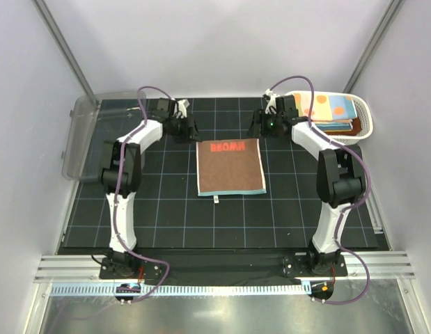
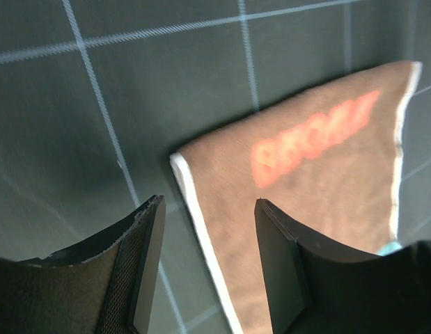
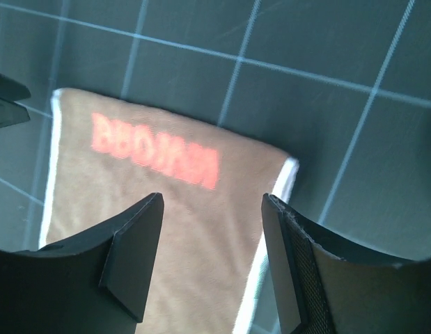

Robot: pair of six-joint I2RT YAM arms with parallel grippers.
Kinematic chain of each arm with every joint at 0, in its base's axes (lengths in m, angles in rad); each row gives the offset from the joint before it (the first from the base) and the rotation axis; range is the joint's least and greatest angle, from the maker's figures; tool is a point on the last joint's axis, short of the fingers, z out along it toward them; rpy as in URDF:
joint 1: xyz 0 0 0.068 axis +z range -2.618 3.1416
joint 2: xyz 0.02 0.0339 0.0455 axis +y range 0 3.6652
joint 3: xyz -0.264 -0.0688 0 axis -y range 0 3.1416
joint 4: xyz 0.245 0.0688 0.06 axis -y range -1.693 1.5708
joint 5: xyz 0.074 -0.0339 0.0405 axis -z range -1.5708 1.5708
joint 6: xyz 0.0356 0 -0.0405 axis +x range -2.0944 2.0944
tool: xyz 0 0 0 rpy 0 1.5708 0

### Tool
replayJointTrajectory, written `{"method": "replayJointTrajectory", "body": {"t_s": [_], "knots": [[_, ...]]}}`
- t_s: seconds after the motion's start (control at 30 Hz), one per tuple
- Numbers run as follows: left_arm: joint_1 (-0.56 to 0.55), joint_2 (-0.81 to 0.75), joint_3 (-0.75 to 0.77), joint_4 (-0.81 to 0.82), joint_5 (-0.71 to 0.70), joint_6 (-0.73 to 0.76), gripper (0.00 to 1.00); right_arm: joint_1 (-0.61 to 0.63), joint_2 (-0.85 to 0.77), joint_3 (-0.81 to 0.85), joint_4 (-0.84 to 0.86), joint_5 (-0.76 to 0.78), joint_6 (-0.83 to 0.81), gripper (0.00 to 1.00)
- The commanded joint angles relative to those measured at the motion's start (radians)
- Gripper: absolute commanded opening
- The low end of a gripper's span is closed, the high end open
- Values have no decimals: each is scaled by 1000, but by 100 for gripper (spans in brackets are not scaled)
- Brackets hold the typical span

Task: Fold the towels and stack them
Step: Fold the towel

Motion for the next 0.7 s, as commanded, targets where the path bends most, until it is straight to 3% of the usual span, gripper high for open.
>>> {"method": "replayJointTrajectory", "body": {"t_s": [0.0, 0.4, 0.67], "knots": [[12, 64, 107, -104, 71, 148, 58, -27, 81, 133, -95, -84, -146, 66], [17, 257, 322, -244, 186, 301, 58, -109, 362, 489, -374, -253, -363, 64], [17, 296, 364, -287, 232, 327, 52, -115, 426, 540, -439, -395, -413, 58]]}}
